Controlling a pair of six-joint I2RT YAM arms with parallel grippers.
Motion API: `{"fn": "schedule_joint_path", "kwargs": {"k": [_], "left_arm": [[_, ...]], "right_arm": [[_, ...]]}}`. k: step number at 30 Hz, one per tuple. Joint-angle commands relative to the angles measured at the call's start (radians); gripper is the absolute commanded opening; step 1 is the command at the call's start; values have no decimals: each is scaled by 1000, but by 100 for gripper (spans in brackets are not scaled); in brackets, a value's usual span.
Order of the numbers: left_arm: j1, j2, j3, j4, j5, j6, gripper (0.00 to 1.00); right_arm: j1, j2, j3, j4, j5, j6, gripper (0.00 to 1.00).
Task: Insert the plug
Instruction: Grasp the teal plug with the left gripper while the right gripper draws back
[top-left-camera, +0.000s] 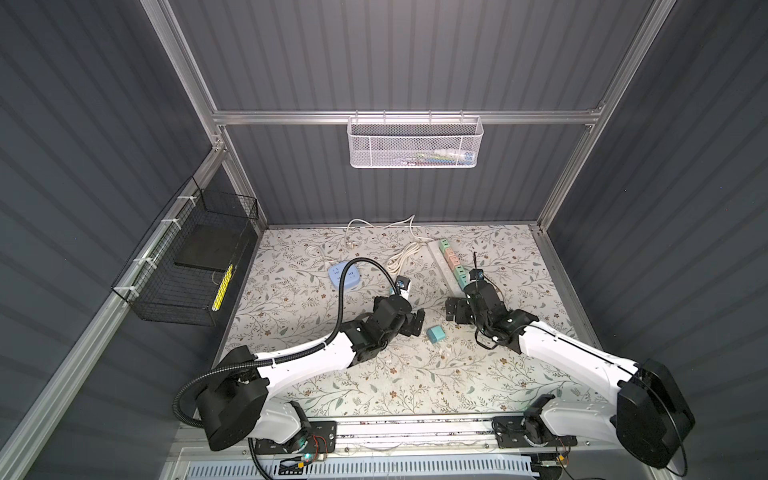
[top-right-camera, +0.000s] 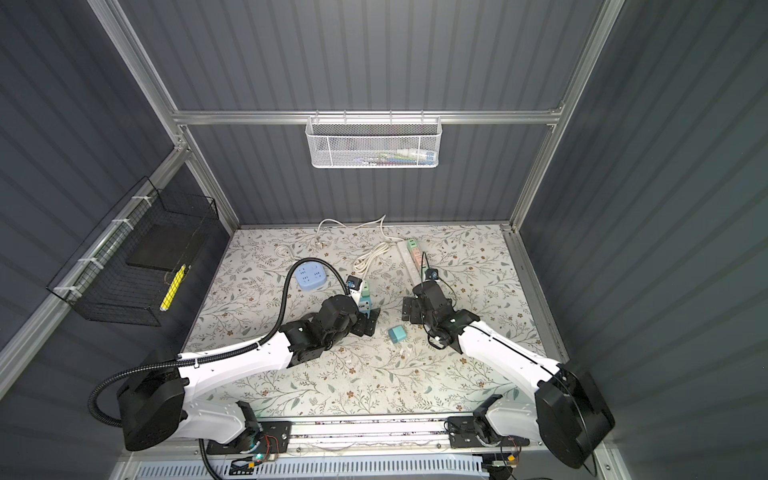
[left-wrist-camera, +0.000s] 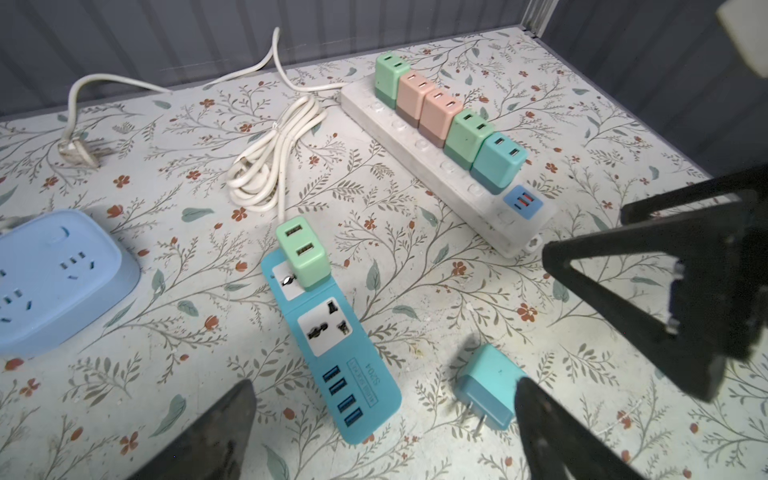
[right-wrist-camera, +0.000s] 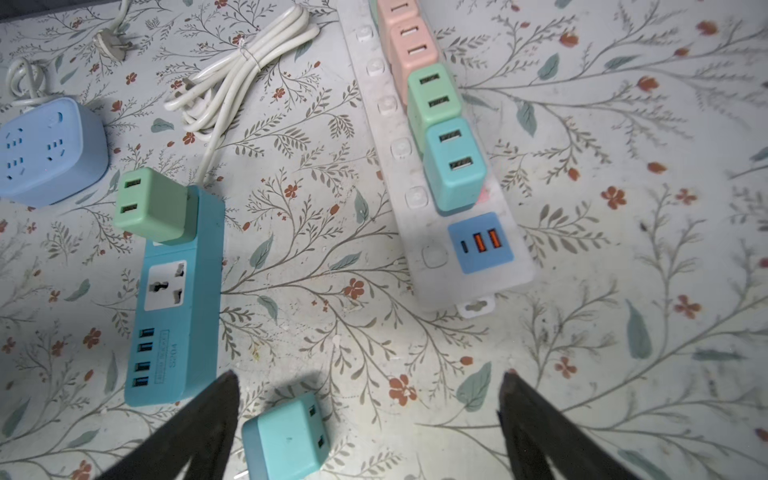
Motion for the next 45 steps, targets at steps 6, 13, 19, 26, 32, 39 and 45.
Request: {"fn": "schedule_joint_path", "kwargs": {"k": [6, 13, 19, 26, 32, 39, 45], "left_arm": [[3, 99, 125, -118, 140, 52, 88], [-37, 220, 239, -245, 199, 111, 77], [-62, 340, 349, -370, 254, 181, 69], [-62, 504, 515, -566, 301, 279, 68], [-60, 592, 625, -654, 272, 314, 68], [-56, 629, 640, -665, 272, 320, 68], [-56, 663, 653, -662, 282, 325, 64]], "right_arm": [[-139, -40, -40, 139, -136, -23, 77], [-200, -30, -83, 201, -146, -23, 77], [-254, -64, -141, 233, -194, 19, 79], [-267, -90, -141, 202, -199, 14, 82], [-271, -103, -144, 186, -199, 10, 85], [-272, -103, -144, 180, -208, 10, 85], [-273, -103, -144, 178, -211, 9, 86]]}}
